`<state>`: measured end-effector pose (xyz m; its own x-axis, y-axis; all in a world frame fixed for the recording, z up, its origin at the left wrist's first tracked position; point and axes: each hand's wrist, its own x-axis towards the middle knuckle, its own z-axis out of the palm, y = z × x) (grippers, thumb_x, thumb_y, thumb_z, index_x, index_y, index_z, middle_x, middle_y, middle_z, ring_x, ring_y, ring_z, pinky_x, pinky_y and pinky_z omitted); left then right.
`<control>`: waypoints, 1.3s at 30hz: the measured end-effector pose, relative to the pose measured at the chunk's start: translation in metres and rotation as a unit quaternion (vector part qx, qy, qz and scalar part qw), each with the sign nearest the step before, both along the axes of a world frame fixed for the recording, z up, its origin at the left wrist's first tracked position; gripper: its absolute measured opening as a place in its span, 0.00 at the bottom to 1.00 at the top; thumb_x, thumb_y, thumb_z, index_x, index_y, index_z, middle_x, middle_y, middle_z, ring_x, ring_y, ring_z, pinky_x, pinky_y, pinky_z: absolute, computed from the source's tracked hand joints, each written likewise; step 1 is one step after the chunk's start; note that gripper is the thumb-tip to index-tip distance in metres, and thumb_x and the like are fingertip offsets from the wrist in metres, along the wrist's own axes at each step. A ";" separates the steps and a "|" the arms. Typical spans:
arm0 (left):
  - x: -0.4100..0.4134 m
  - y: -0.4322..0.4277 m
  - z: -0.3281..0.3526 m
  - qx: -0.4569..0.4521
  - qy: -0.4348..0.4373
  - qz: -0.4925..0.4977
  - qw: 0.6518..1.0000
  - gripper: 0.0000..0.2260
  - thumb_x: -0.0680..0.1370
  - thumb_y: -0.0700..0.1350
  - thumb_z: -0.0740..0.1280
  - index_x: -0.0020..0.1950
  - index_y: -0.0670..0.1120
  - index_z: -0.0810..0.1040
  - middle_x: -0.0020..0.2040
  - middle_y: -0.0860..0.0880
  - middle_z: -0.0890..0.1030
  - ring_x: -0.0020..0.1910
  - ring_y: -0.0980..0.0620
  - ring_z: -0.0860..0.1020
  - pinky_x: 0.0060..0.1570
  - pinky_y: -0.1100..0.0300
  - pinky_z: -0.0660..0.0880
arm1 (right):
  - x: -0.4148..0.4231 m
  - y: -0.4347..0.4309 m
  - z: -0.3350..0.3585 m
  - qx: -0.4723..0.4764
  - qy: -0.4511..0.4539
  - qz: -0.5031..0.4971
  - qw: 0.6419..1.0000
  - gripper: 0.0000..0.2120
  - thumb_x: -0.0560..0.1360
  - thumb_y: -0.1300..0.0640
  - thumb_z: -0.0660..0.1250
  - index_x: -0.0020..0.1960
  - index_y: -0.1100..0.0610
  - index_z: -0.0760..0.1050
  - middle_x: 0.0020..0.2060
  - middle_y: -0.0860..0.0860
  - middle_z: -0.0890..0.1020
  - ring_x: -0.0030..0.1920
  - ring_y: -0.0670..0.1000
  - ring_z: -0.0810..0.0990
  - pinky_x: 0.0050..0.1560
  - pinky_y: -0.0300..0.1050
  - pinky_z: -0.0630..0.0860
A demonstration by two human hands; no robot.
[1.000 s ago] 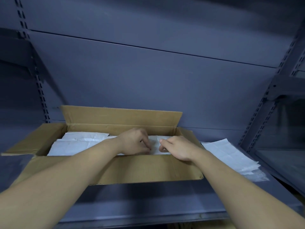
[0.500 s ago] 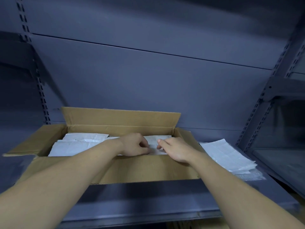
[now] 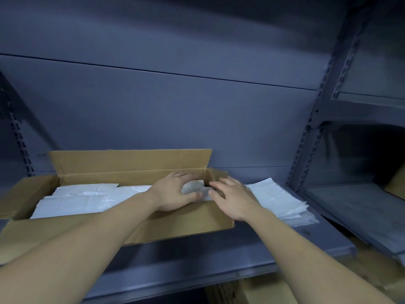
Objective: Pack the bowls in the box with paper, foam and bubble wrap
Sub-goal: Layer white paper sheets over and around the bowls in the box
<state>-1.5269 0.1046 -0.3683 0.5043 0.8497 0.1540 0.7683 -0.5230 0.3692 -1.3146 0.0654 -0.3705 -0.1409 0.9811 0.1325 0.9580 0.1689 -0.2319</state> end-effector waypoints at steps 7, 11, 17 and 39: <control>0.061 -0.001 -0.001 0.001 -0.012 -0.049 0.999 0.31 0.70 0.70 0.56 0.69 0.58 0.72 0.69 0.56 0.73 0.70 0.53 0.67 0.70 0.57 0.64 | 0.057 -0.009 -0.007 0.011 0.045 -0.064 0.997 0.22 0.82 0.41 0.51 0.74 0.43 0.66 0.74 0.43 0.67 0.74 0.48 0.61 0.72 0.49 0.60; 0.103 0.008 -0.007 0.006 0.002 -0.076 0.997 0.35 0.67 0.73 0.52 0.68 0.59 0.73 0.67 0.57 0.74 0.68 0.53 0.70 0.69 0.53 0.66 | 0.098 -0.013 -0.016 0.000 0.057 -0.110 0.992 0.22 0.81 0.41 0.51 0.73 0.43 0.67 0.73 0.44 0.68 0.73 0.49 0.63 0.71 0.50 0.62; 0.157 0.016 0.000 0.102 0.082 -0.082 0.988 0.30 0.71 0.70 0.54 0.68 0.59 0.74 0.69 0.57 0.74 0.72 0.54 0.66 0.73 0.53 0.54 | 0.152 -0.018 -0.040 -0.036 0.057 -0.149 0.987 0.22 0.81 0.43 0.53 0.74 0.44 0.66 0.74 0.46 0.67 0.74 0.51 0.62 0.72 0.51 0.62; 0.240 0.049 -0.066 -0.036 0.130 -0.145 0.980 0.13 0.79 0.56 0.63 0.63 0.57 0.78 0.62 0.53 0.78 0.61 0.51 0.76 0.60 0.52 0.73 | 0.198 -0.004 -0.098 0.074 0.059 -0.132 0.987 0.12 0.79 0.51 0.64 0.59 0.47 0.81 0.58 0.44 0.81 0.61 0.51 0.75 0.61 0.51 0.73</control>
